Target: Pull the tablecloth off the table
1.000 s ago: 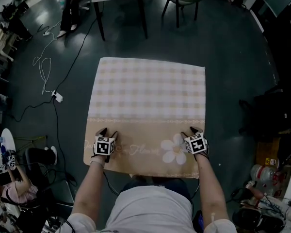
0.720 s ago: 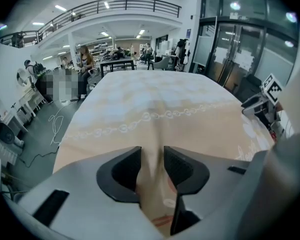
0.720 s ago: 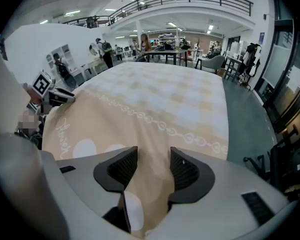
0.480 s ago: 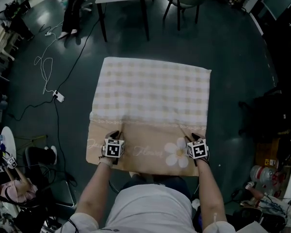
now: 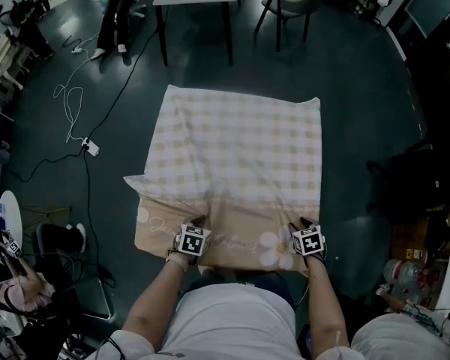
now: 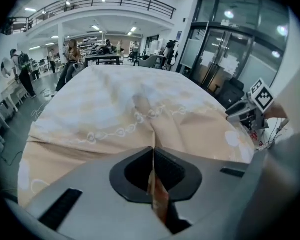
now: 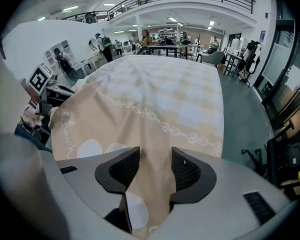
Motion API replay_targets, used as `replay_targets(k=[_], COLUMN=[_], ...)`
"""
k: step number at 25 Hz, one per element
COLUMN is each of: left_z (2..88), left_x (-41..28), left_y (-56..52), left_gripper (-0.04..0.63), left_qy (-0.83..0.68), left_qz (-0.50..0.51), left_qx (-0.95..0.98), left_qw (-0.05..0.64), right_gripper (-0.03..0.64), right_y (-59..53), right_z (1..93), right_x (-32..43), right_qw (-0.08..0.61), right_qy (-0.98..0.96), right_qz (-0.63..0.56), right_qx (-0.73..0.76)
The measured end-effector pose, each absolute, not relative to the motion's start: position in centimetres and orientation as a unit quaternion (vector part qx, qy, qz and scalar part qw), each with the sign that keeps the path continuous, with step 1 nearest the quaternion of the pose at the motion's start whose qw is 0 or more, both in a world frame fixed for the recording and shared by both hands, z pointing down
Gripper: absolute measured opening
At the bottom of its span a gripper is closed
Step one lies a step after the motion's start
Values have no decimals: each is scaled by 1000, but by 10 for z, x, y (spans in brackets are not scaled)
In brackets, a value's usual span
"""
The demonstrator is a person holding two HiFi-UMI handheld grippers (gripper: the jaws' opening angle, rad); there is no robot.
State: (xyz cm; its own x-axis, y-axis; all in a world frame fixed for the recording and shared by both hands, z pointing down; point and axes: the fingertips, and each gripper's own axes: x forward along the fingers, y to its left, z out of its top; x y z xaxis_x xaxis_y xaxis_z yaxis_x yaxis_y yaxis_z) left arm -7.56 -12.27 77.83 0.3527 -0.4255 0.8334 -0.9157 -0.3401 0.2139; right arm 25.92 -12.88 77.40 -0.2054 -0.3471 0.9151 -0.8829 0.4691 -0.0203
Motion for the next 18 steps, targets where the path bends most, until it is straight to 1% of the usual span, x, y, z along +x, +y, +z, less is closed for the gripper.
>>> replay_targets(k=[4, 6, 10, 14, 16, 18], left_z=[783, 784, 784, 782, 779, 779], left_x=[-48, -40, -21, -10, -10, -11], left_y=[-97, -86, -71, -63, -64, -65], left_gripper=[14, 14, 14, 14, 14, 14], left_qy=[-434, -421, -393, -392, -398, -400], left_qz=[343, 348, 346, 323, 301, 291], left_qx=[755, 760, 777, 779, 782, 782], left_qw=[353, 353, 351, 366, 375, 379], right_gripper=[176, 175, 178, 203, 217, 220], right_y=[-126, -134, -157, -175, -184, -192], right_z=[762, 751, 738, 733, 734, 743], right_x=[255, 236, 148, 44, 5, -20], right_qw=[440, 430, 409, 385, 384, 398], right_qy=[-731, -746, -799, -842, -850, -849], right_qz=[285, 271, 249, 248, 245, 238], right_qx=[437, 431, 364, 286, 265, 254])
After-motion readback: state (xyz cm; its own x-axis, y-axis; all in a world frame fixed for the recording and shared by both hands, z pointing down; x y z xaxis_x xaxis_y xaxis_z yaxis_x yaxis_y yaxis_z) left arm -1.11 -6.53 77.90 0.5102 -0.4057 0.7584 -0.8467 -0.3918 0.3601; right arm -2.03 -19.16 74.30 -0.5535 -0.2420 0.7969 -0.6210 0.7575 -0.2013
